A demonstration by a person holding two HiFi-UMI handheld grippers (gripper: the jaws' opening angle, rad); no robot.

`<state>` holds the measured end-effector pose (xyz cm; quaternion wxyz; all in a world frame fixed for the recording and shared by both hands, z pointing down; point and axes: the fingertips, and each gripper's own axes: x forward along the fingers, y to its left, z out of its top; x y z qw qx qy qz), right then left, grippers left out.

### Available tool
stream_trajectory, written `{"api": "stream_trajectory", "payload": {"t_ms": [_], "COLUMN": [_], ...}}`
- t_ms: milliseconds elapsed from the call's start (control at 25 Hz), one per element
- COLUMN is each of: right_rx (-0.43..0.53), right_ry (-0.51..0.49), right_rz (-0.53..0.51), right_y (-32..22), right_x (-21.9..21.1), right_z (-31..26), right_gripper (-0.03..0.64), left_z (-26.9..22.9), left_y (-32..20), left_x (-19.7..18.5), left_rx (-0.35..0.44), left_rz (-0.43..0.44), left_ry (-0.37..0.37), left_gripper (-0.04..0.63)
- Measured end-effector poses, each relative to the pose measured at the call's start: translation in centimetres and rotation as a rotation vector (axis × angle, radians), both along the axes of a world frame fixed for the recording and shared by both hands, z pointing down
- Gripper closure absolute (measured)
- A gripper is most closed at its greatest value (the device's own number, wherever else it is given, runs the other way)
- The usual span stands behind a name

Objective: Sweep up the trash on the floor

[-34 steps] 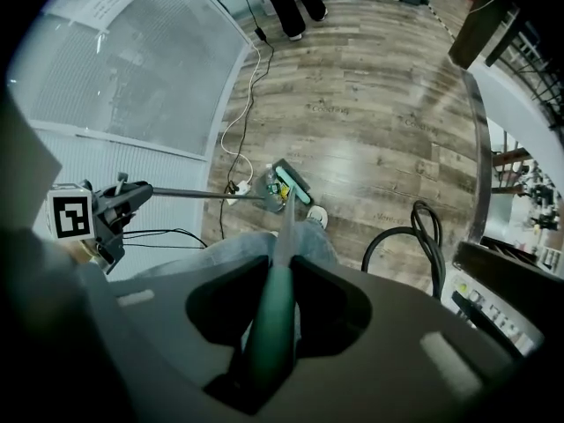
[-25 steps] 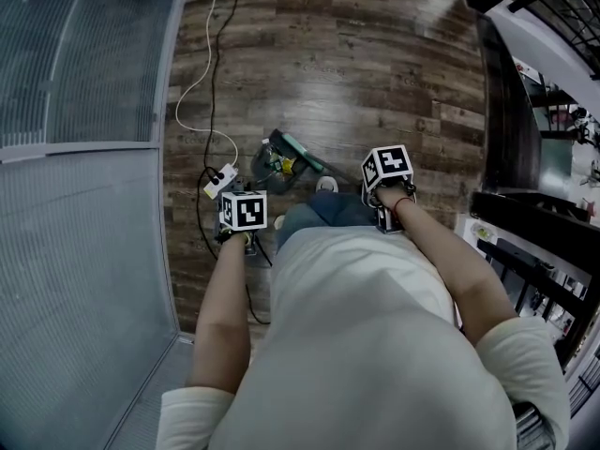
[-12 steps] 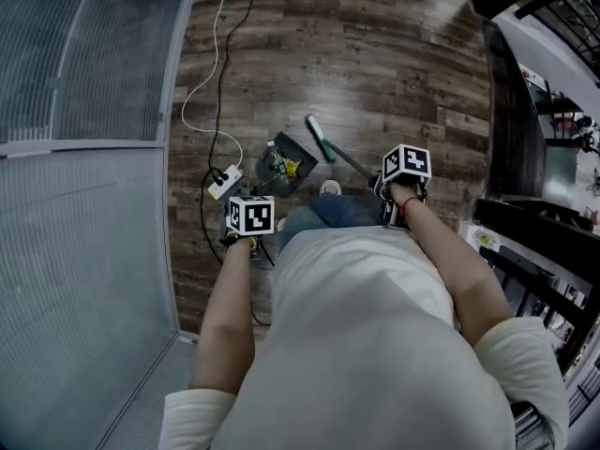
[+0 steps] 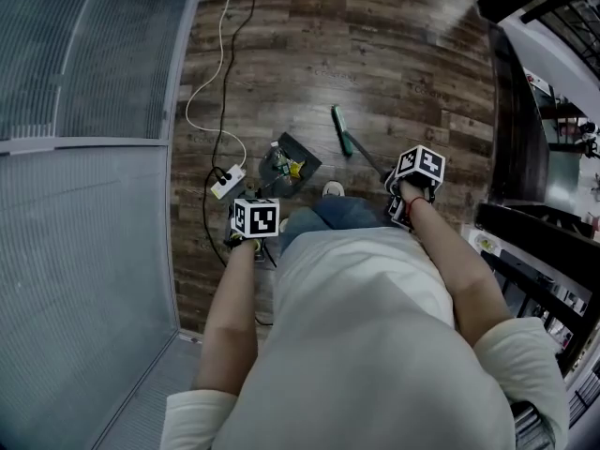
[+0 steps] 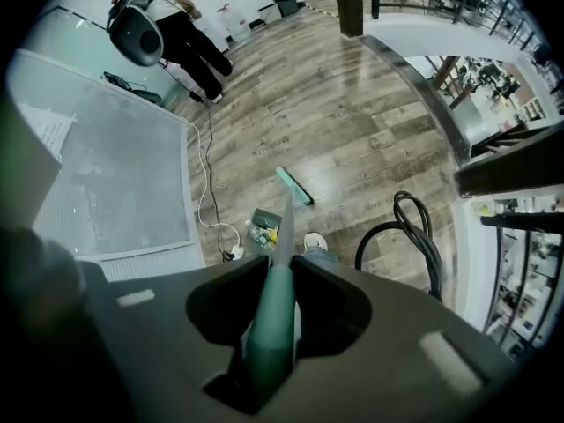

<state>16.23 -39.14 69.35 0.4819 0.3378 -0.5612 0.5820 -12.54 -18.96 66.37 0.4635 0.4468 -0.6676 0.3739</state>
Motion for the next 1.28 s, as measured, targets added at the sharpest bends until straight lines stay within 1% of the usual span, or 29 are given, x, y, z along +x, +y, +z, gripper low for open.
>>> {"api": "stream_trajectory", "payload": {"t_ms": [120,360,840,1280], "right_rx": [-0.006,-0.006,-0.039,-0.046], "right_ry": [0.01,0.045,0.017,0.012], "right_rz": [0.032,0.017,0.103,0.103], "right_y": [-0.3,-0.6,-0.3,-0.1], "right_x": [0.3,1.0,1.0,1.0], "right_z": [0.3,0.7,1.0,1.0], "right_gripper": [0.52,0.52,0.52,0.52], "left_z": [0.0,0.1,0.2,-0.1], "left_y": [0.1,0.2,0.0,-0.1], "left_x": [-0.3,-0.6,-1.0,-1.2], "left_rx": [-0.003,-0.002,-0.004,-0.001], "left_rz": [0.001,-0.001,-0.003,0.001], "left_ry": [0.002,0.007,0.013,0.013], "left_gripper": [0.499,0.499,0.499,0.498]}}
